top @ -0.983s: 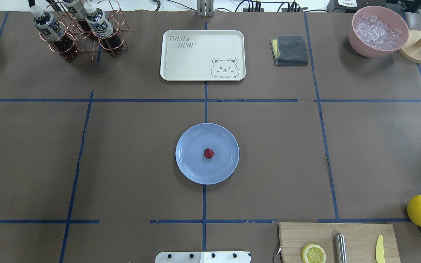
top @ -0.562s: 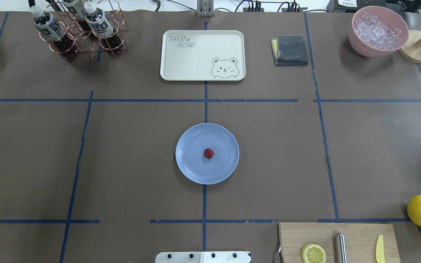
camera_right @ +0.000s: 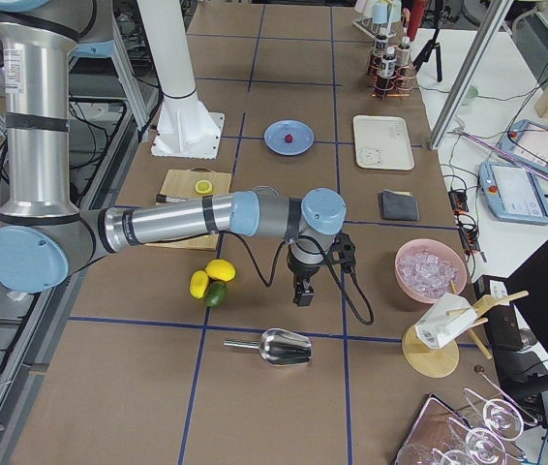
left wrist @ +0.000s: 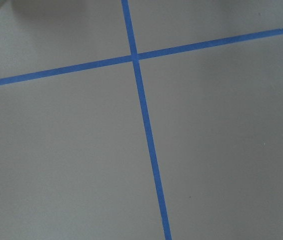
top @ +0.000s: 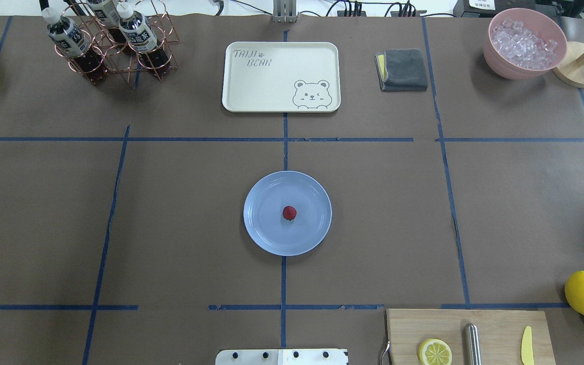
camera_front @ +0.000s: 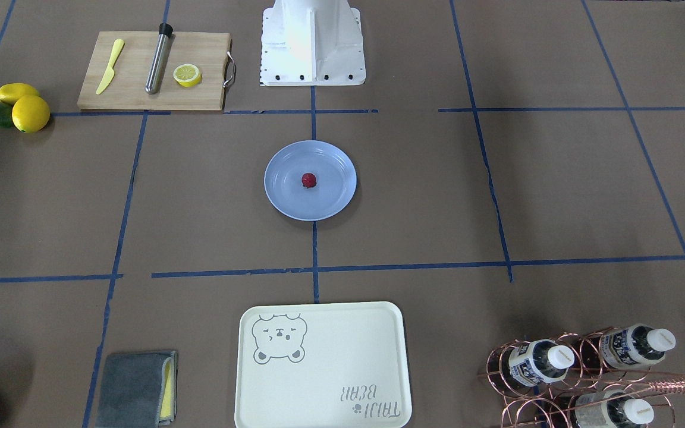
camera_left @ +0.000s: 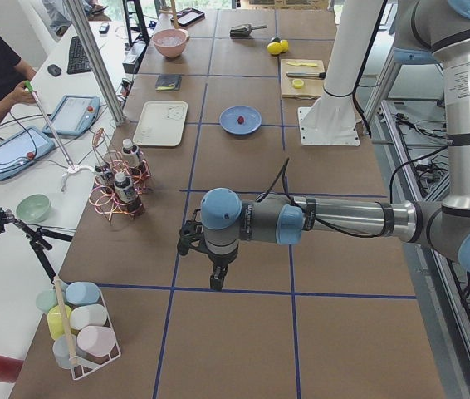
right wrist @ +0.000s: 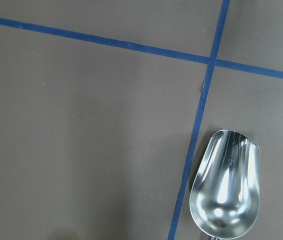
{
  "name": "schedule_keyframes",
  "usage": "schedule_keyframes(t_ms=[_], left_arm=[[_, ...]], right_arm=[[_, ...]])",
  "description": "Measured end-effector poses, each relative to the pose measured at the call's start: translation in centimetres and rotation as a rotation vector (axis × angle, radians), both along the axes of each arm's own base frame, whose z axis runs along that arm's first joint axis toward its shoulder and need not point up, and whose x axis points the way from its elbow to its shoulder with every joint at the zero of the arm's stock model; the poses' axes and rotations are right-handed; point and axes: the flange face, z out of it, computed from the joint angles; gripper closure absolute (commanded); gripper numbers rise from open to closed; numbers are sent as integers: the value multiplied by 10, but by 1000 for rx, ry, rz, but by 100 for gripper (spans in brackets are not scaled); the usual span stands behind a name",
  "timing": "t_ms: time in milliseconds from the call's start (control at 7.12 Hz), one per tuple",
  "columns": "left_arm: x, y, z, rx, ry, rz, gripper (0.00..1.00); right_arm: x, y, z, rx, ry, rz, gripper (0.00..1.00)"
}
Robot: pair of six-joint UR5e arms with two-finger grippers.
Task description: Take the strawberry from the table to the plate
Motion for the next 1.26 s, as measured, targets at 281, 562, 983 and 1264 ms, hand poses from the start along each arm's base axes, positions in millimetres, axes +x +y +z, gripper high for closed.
schedule_keyframes(t_ms=[281, 562, 983, 1264], left_arm=[[0, -9, -7, 16, -2, -1, 0], [-1, -10, -7, 17, -3, -2, 0], [-2, -10, -6, 15, -4, -4, 0], [-3, -9, -6, 13, -5, -6, 0]], right_arm=[[-2, -4, 20, 19, -27, 5, 0], [-2, -5, 28, 28, -32, 7, 0], [-2, -7, 26, 35, -32, 9, 0], [-3, -7, 25, 37, -32, 10, 0]])
